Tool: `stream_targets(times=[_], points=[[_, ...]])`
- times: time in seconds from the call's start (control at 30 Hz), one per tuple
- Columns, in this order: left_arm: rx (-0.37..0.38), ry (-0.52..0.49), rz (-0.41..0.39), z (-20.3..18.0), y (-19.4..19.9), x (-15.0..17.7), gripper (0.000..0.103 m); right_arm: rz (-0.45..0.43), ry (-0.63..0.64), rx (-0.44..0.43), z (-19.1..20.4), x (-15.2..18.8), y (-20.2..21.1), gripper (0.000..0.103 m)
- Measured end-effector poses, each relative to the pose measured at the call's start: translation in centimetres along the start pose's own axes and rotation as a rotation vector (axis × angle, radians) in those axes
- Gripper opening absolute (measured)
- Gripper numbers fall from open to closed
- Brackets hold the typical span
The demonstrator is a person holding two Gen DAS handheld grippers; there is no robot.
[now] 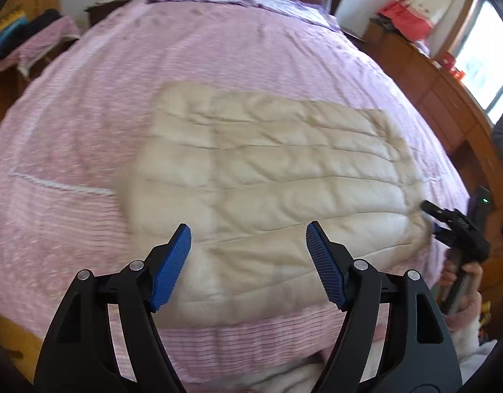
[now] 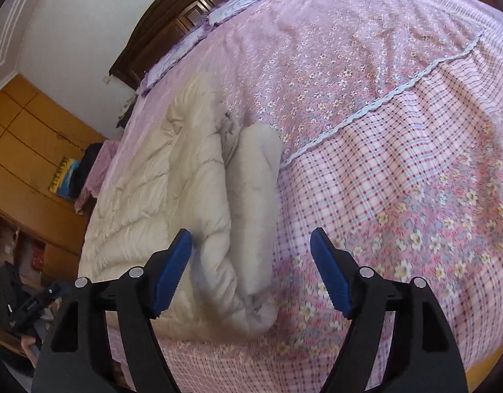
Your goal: Fold large clothes
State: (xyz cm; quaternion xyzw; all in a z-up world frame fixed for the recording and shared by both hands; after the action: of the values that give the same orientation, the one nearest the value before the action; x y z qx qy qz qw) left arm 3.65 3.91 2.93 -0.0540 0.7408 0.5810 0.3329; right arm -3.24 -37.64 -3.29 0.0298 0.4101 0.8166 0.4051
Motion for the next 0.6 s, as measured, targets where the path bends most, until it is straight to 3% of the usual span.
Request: stream_targets(times=[0.3, 0.4, 0.6], points=[[0.041, -0.089, 0.039, -3.6, -3.6, -1.1, 0.072, 0.064, 0.036, -0.005, 1.3, -0.7, -2.4, 0.083], [0.105, -0.129, 0.06, -4.5, -5.1, -1.5, 0.072, 0.116, 0.056, -0.005, 1.6, -0.6, -3.9, 0.083], [0.043, -0.231, 0.094, -5.5, -7.2, -1.8, 0.072, 0.21, 0.018, 0.01, 1.4, -1.0, -6.3, 0.084]])
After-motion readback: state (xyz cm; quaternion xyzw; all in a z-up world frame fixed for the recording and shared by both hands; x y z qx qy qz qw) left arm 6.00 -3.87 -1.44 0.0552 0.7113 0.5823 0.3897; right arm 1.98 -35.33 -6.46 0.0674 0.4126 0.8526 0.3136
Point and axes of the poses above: each gripper's, at about its wrist camera, not at the fingertips, and y roughly against the way its jaws point, z to its left, x to its underside, the point moved 1 cm from there along -y, roughly the way its jaws point, and after that the axes turned 14 degrees about -y, right-handed, at the moved point
